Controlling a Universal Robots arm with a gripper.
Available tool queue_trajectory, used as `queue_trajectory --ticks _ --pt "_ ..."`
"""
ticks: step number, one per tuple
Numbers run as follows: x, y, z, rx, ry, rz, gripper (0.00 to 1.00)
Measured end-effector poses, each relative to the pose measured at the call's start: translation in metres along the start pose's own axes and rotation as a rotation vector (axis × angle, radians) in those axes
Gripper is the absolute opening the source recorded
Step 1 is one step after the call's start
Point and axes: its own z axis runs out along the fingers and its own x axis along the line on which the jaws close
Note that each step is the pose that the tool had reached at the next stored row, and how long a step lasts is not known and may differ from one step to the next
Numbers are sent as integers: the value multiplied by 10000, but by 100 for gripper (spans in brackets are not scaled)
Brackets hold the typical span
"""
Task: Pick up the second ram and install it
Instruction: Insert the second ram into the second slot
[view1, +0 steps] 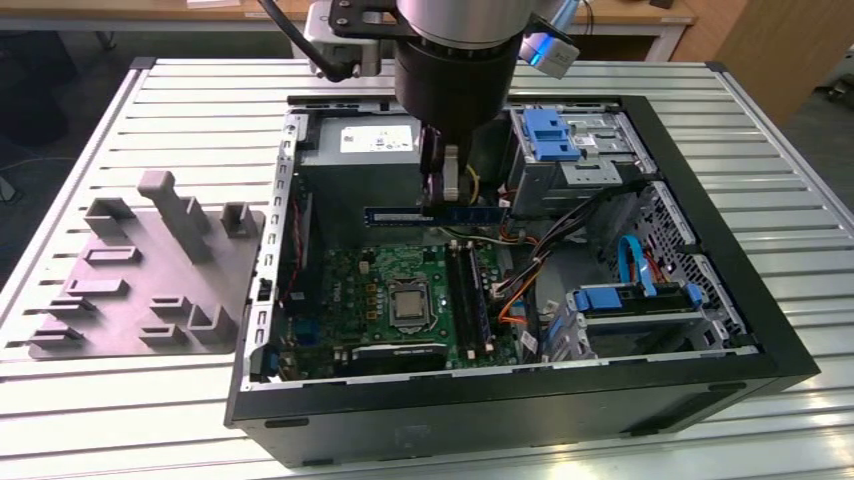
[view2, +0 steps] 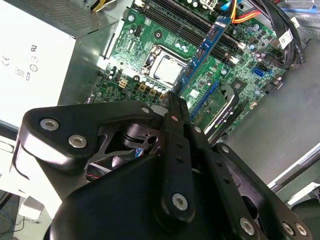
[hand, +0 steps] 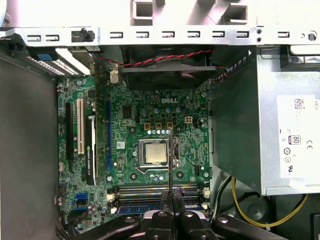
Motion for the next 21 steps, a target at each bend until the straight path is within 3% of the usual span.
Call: queue_trajectory --ticks 6,21 --pt "1 -2 3 5 -4 107 11" --pt "2 -3 41 124 -88 2748 11"
